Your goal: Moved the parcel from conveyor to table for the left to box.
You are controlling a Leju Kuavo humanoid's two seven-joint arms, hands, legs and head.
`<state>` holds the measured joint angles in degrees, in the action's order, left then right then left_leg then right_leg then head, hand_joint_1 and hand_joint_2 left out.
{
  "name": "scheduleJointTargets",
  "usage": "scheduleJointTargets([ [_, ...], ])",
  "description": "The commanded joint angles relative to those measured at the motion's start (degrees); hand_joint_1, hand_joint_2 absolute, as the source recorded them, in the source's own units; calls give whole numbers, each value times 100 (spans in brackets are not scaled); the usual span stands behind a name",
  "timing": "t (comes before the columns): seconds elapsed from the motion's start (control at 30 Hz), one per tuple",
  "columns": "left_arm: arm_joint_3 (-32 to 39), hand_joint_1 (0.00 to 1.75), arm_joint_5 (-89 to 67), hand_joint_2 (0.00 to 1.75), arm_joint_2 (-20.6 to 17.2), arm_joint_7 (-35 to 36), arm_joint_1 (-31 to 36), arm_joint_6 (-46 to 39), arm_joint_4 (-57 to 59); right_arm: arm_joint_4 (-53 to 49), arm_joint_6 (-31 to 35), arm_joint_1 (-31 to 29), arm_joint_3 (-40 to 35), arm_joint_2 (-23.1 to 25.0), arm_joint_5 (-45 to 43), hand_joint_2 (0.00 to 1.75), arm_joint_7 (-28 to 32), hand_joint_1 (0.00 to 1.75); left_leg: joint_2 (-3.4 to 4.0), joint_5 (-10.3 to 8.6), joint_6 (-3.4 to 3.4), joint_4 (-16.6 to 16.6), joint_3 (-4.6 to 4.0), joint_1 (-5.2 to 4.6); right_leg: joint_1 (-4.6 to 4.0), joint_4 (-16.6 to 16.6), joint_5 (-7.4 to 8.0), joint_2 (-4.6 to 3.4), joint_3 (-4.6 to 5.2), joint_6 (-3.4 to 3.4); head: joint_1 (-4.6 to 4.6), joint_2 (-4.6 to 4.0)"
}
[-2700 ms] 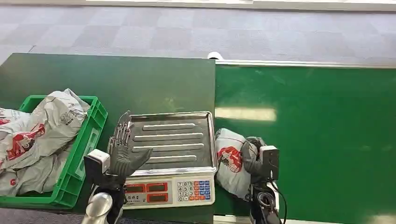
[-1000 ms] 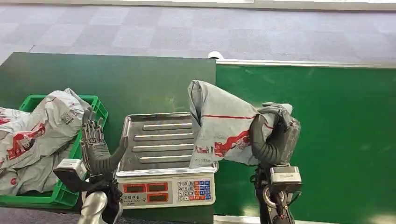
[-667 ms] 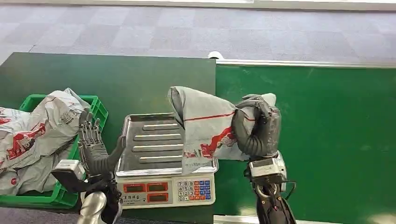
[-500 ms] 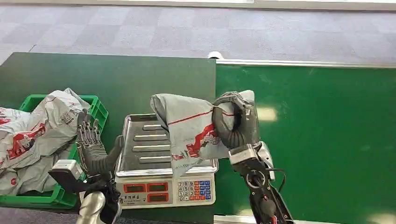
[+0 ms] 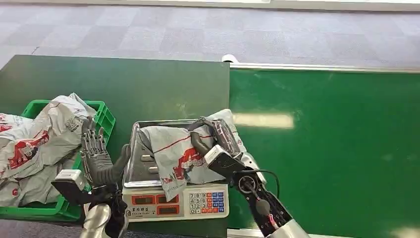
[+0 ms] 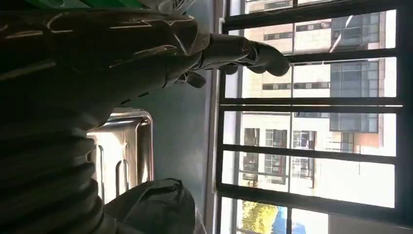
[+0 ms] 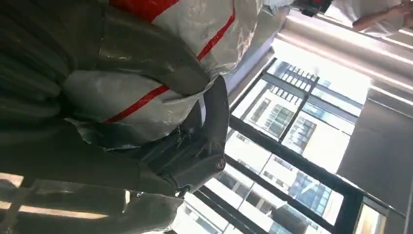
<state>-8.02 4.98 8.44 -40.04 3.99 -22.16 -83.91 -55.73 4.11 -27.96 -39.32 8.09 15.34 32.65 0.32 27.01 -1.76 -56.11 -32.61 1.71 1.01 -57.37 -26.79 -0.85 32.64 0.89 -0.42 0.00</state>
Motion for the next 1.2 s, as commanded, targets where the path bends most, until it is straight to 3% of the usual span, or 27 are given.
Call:
scheduleJointTargets([
  [0.03, -151, 0, 44, 175, -178, 4, 63, 62, 406, 1393, -153, -651, -459, -31, -49, 175, -81, 175, -1, -5, 13, 13, 15, -7, 3, 8, 3, 6, -12, -8, 2, 0],
  [0.3, -176, 0, 53, 175, -202, 4, 110, 95, 539, 1894, -416, -802, -312, 78, -278, 175, -262, 175, -5, -7, 17, 13, 17, -9, 4, 9, 2, 11, -15, -9, 2, 0],
  [0.37, -226, 0, 60, 175, -233, 4, 173, 103, 642, 1997, -1162, -819, -243, 101, -693, 175, -483, 175, -7, -6, 15, 12, 16, -7, 3, 8, 1, 13, -14, -9, 2, 0],
  [0.4, -251, 0, 75, 175, -246, 4, 216, 117, 695, 2000, -1402, -808, -265, 71, -798, 175, -465, 91, -5, -5, 12, 9, 13, -6, 3, 5, 1, 10, -10, -8, 2, 0],
  [0.63, -254, 0, 80, 175, -241, 4, 236, 117, 714, 2016, -1407, -794, -271, 54, -805, 175, -454, 91, -4, -4, 9, 5, 10, -4, 1, 4, 0, 10, -8, -5, 0, 0],
  [0.67, -260, 0, 88, 175, -247, 4, 239, 117, 721, 2035, -1595, -804, -290, 48, -892, 175, -460, 23, -8, -6, 13, 9, 13, -6, 3, 6, 0, 16, -11, -8, 2, 0],
  [0.7, -256, 0, 93, 175, -246, 4, 240, 111, 725, 2052, -1738, -786, -257, 44, -991, 175, -463, 0, -5, -4, 10, 6, 11, -3, 1, 5, 1, 11, -9, -6, 2, 0],
  [1.2, -208, 0, 66, 175, -227, 4, 221, 107, 752, 1778, -1951, -744, -164, 38, -1234, 175, -260, 0, -2, -3, 12, 5, 11, -6, 3, 3, -1, 10, -6, -7, 2, 0],
])
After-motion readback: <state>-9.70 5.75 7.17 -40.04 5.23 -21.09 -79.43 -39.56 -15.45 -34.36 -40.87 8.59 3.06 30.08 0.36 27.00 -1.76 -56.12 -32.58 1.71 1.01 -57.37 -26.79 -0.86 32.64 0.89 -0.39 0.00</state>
